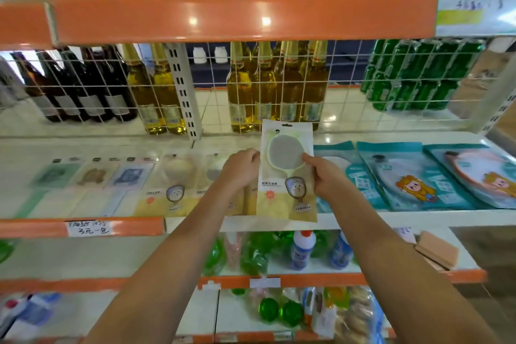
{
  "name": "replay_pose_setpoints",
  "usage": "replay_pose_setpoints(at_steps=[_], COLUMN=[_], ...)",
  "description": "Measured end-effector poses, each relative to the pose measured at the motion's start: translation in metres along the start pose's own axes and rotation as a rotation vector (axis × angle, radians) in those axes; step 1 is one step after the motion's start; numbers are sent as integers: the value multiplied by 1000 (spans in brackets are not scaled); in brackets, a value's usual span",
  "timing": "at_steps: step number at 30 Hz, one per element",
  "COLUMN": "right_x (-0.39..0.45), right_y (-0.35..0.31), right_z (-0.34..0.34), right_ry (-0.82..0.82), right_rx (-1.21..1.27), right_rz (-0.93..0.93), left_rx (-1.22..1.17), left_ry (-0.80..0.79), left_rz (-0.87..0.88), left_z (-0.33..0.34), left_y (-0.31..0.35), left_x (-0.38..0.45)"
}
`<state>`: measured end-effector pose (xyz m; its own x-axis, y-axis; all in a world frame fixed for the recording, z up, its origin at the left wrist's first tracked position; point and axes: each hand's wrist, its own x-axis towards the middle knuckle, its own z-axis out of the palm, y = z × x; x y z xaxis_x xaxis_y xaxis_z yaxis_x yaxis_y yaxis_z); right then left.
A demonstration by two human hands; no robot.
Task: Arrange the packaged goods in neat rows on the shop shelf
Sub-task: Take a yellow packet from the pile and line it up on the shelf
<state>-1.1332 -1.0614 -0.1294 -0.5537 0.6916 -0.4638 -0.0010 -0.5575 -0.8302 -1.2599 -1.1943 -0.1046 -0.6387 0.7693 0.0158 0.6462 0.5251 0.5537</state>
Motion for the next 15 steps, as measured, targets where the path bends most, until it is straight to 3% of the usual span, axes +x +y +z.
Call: replay_pose_setpoints(at_steps=[6, 11, 15], right_x=[0, 3, 4], right_y=[-4, -4, -4], right_z=[13, 17, 19], right_ry=[25, 41, 55], right_rx=[-7, -53, -95], right_rz=[13, 29, 32], left_rx=[-182, -544, -615], left_ry=[5, -20, -67], left_rz=[-55, -190, -228], left_z=[0, 3, 7], left_y=[-5, -4, -4], left_x=[14, 21, 28])
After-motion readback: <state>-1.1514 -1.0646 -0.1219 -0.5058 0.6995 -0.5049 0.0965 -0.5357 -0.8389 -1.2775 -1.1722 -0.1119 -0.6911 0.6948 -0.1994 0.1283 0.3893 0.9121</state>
